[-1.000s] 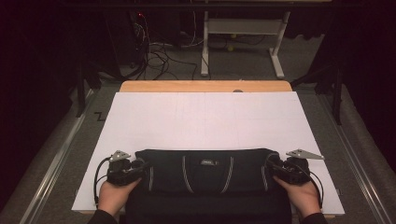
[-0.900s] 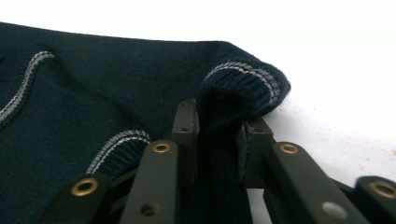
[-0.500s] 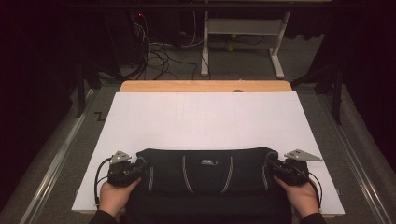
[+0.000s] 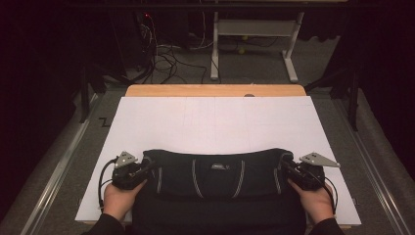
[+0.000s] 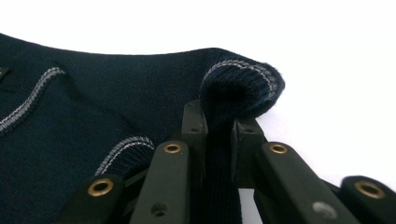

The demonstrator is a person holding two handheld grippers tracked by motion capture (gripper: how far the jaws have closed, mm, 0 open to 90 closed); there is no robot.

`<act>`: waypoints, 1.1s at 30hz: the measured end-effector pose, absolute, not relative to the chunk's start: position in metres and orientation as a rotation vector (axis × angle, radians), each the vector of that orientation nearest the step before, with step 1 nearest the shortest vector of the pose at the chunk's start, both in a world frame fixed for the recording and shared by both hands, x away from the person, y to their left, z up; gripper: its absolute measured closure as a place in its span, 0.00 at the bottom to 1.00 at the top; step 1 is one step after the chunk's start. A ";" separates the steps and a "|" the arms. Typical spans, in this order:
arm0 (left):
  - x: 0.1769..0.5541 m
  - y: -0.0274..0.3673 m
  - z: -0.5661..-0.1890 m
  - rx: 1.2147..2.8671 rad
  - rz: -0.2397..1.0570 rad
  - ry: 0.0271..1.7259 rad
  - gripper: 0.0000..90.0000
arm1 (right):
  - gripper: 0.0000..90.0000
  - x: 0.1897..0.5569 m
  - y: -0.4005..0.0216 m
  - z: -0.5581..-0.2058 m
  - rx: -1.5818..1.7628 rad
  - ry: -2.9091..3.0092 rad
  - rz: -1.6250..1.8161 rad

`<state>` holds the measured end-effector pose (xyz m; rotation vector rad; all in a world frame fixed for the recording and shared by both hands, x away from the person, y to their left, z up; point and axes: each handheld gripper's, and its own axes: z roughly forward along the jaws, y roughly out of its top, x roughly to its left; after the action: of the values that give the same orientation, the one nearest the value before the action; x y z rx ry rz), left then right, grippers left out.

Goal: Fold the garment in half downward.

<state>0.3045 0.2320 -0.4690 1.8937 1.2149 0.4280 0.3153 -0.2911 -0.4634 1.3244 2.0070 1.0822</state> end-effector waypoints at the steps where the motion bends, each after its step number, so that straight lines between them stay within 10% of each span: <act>1: 0.307 0.231 -0.468 1.895 0.435 1.210 0.84 | 0.89 0.316 -0.291 -0.463 1.325 2.002 1.084; 33: 0.400 0.227 -0.432 1.828 0.592 1.271 0.83 | 0.88 0.403 -0.276 -0.419 1.243 1.844 1.026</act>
<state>0.4003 0.2271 -0.4320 1.8281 1.2711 0.5916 0.4026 -0.2763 -0.4187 1.2433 1.8443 1.0256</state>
